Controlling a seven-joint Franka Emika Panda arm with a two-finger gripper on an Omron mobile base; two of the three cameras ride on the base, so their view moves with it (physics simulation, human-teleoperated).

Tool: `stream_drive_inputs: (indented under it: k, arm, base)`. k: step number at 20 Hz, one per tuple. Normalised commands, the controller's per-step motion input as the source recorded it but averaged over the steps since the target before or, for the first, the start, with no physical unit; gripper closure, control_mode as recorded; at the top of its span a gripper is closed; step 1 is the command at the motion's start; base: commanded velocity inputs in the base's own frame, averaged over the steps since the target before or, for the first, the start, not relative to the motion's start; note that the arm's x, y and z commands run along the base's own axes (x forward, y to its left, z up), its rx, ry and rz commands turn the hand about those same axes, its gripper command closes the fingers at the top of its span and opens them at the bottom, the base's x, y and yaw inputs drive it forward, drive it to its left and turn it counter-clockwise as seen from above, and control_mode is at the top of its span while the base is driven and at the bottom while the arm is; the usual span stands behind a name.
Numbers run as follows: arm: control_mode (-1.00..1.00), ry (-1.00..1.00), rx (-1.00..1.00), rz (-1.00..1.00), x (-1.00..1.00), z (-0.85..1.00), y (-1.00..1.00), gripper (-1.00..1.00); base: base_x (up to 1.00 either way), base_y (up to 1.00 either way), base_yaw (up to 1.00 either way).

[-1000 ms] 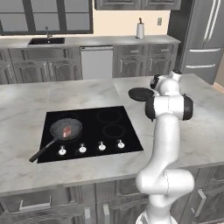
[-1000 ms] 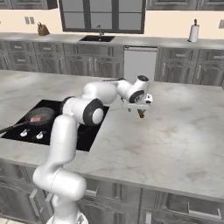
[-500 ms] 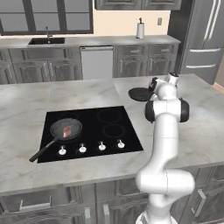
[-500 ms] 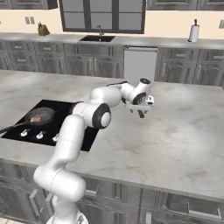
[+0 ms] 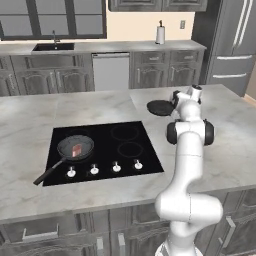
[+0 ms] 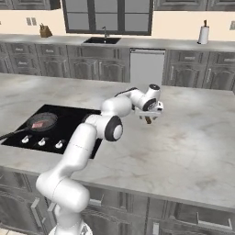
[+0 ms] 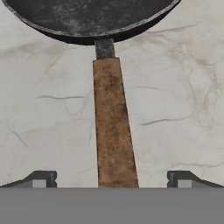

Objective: Place both pans onto different burners. Then place the broccoli and the steak on different pans.

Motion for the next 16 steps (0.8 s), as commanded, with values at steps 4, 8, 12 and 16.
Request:
stream_drive_inputs:
  k: [4,8,12,16]
  arm:
    - [-1.00,0.06,0.00,0.00,0.12,-0.24,0.00,-1.00]
    - [-1.00,0.04,0.00,0.00,0.07,-0.29,0.00,-1.00]
    - [-1.00,0.01,0.00,0.00,0.03,-0.13,0.00,1.00]
    - [-1.00,-0.02,0.00,0.00,0.00,0.00,0.00,1.00]
  base:
    - [0.00,0.00,0.00]
    - [0.00,0.00,0.00]
    - [0.00,0.00,0.00]
    - [0.00,0.00,0.00]
